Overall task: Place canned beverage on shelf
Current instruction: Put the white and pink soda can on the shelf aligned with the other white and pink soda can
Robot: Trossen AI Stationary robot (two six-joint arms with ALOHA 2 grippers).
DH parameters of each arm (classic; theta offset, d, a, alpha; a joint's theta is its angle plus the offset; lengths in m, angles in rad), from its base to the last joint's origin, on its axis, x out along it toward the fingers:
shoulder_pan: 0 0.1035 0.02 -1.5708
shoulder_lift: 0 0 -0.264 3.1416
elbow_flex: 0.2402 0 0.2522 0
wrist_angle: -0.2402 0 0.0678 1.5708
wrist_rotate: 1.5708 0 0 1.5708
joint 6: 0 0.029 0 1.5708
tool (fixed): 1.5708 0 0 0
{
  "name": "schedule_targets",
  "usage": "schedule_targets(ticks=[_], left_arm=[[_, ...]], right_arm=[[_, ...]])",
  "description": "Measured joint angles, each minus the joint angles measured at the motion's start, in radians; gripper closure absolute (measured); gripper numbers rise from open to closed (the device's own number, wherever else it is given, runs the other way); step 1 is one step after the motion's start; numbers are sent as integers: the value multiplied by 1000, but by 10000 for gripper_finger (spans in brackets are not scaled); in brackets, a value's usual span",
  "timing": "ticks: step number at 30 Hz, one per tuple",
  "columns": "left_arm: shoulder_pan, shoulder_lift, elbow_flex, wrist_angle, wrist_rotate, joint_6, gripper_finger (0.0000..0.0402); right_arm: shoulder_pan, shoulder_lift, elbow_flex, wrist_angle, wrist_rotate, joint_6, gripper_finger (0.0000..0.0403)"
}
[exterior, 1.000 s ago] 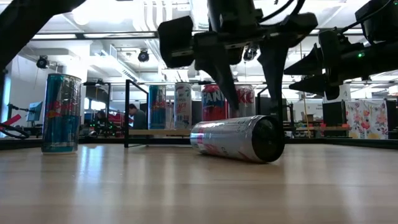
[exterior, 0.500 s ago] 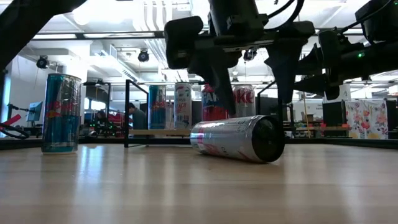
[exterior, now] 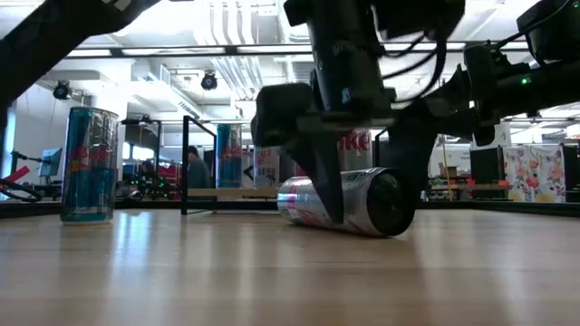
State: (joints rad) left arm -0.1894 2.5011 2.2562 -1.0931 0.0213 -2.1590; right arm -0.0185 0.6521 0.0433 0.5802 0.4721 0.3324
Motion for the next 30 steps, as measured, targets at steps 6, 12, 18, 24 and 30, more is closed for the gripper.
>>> schedule_targets(ticks=[6, 12, 18, 24, 30], left_arm=[[-3, 24, 0, 11, 46, -1, 71], [-6, 29, 0, 5, 57, 15, 164], [-7, 29, 0, 1, 58, 56, 164], [-8, 29, 56, -39, 76, 105, 164], [-11, -3, 90, -38, 122, 154, 164]], right_arm=[[0, 10, 0, 1, 0, 0, 76], [0, 14, 0, 0, 0, 0, 76], [0, 14, 0, 0, 0, 0, 76], [0, 14, 0, 0, 0, 0, 76], [0, 14, 0, 0, 0, 0, 76]])
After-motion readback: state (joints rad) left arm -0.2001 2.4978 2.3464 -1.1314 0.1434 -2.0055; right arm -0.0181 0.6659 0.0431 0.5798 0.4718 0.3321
